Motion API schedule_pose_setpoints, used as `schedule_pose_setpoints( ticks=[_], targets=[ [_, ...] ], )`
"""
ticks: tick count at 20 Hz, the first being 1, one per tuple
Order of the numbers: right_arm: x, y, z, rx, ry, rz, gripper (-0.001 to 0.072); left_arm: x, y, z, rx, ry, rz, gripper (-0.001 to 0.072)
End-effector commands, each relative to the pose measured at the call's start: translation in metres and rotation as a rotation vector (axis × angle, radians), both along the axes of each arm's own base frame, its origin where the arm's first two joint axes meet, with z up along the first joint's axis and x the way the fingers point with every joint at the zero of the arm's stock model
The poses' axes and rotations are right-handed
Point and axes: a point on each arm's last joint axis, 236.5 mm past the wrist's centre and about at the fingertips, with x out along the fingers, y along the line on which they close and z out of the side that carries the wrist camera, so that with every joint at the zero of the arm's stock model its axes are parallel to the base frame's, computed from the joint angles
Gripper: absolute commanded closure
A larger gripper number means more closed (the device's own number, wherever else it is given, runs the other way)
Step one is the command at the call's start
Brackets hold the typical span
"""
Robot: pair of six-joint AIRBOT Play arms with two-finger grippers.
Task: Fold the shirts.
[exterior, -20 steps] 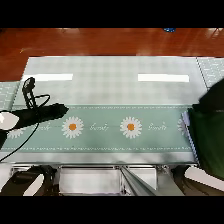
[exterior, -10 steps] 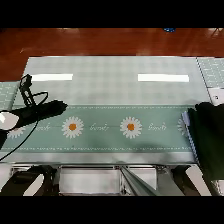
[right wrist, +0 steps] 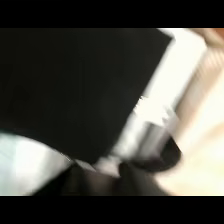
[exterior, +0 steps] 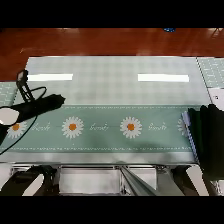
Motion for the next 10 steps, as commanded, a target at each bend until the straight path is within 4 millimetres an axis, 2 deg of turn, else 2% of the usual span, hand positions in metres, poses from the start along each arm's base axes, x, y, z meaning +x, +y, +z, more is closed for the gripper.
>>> schedule_pose_setpoints(
  ticks=[1,2,3,4,5,6,7,8,9,10],
  targets=[
    [0.124,-0.032,0.052,-0.048,-0.475,0.068,0.0624,0.047,0.021,0.064,0.024,-0.141,0.041,0.0682],
    [0.176,-0.030,0.086,-0.061,-0.664,0.162,0.0691,0.062,0.021,0.091,0.035,-0.181,0.023,0.0682],
    [0.228,-0.019,0.124,-0.084,-0.830,0.273,0.0689,0.076,0.016,0.121,0.033,-0.214,-0.002,0.0682],
    [0.270,0.002,0.154,-0.104,-0.933,0.387,0.0689,0.087,0.005,0.147,0.032,-0.240,-0.043,0.0682],
    [0.303,0.027,0.172,-0.127,-0.981,0.504,0.0689,0.097,-0.010,0.175,0.032,-0.269,-0.094,0.0683],
    [0.332,0.060,0.180,-0.139,-1.002,0.630,0.0689,0.104,-0.029,0.196,0.038,-0.292,-0.151,0.0683],
    [0.357,0.099,0.179,-0.149,-1.002,0.762,0.0689,0.109,-0.045,0.210,0.059,-0.310,-0.198,0.0683],
    [0.371,0.134,0.164,-0.154,-0.949,0.887,0.0689,0.111,-0.057,0.212,0.102,-0.308,-0.240,0.0683],
    [0.378,0.163,0.134,-0.171,-0.827,1.022,0.0689,0.109,-0.065,0.197,0.144,-0.258,-0.259,0.0683],
    [0.381,0.184,0.105,-0.189,-0.703,1.117,0.0689,0.104,-0.067,0.166,0.189,-0.167,-0.262,0.0683]
  ],
)
